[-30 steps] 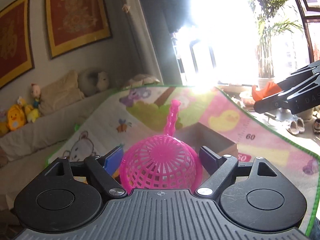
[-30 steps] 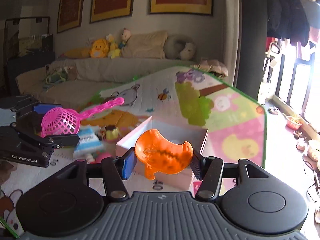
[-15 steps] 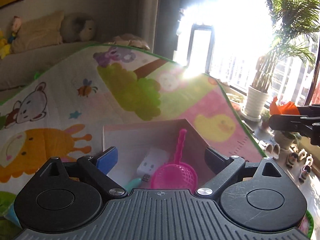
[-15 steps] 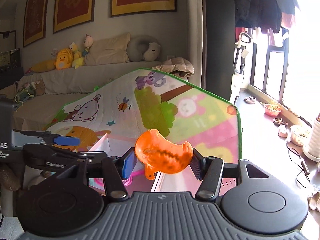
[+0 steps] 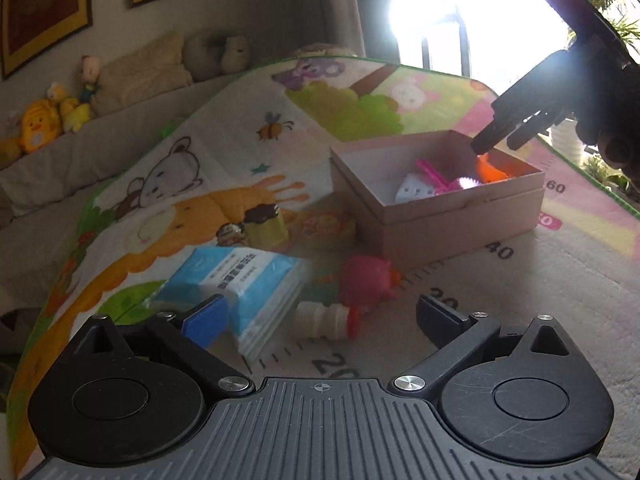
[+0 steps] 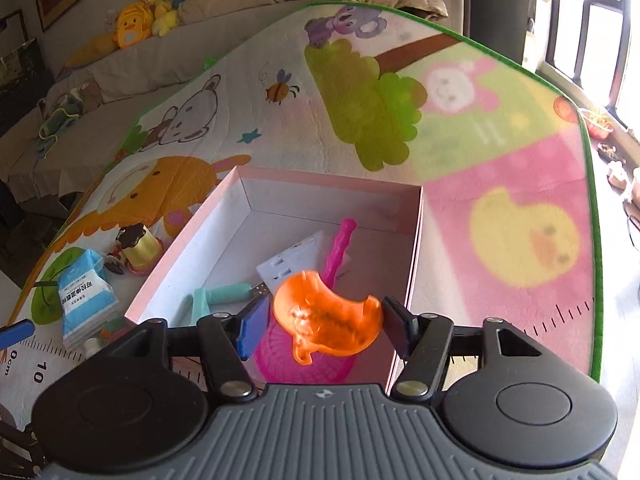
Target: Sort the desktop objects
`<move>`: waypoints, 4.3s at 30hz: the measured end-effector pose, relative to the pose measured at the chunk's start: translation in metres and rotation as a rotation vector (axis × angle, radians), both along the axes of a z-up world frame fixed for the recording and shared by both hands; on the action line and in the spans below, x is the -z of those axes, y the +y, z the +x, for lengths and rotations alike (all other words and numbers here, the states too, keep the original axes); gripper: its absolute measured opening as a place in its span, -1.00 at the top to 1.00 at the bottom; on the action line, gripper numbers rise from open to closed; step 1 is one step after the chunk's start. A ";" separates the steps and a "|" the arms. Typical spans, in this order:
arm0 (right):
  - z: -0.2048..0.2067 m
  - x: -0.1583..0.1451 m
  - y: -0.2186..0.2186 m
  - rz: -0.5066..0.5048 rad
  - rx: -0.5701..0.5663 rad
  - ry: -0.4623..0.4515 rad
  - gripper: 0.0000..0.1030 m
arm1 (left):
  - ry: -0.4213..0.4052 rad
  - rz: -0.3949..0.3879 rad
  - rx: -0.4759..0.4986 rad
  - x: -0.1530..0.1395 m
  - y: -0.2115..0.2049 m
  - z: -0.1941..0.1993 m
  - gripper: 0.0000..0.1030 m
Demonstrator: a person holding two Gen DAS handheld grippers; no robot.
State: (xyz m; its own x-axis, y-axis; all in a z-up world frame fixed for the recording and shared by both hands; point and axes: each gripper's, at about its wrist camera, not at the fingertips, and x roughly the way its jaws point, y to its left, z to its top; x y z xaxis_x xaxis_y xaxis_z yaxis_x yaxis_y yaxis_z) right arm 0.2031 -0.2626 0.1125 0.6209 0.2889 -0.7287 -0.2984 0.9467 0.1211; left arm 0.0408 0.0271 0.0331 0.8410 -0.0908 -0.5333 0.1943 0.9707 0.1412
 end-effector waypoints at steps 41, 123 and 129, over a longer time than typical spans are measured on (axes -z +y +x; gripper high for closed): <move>-0.120 0.059 0.093 -0.305 -0.331 -0.142 0.11 | 0.057 -0.094 -0.091 0.009 0.030 -0.023 -1.00; -0.121 0.076 0.058 -0.094 -0.165 -0.055 -0.55 | 0.184 -0.002 0.074 0.021 -0.022 0.017 0.06; -0.155 0.050 0.043 -0.097 -0.214 -0.077 -0.39 | 0.126 0.021 0.094 -0.004 -0.029 -0.009 0.07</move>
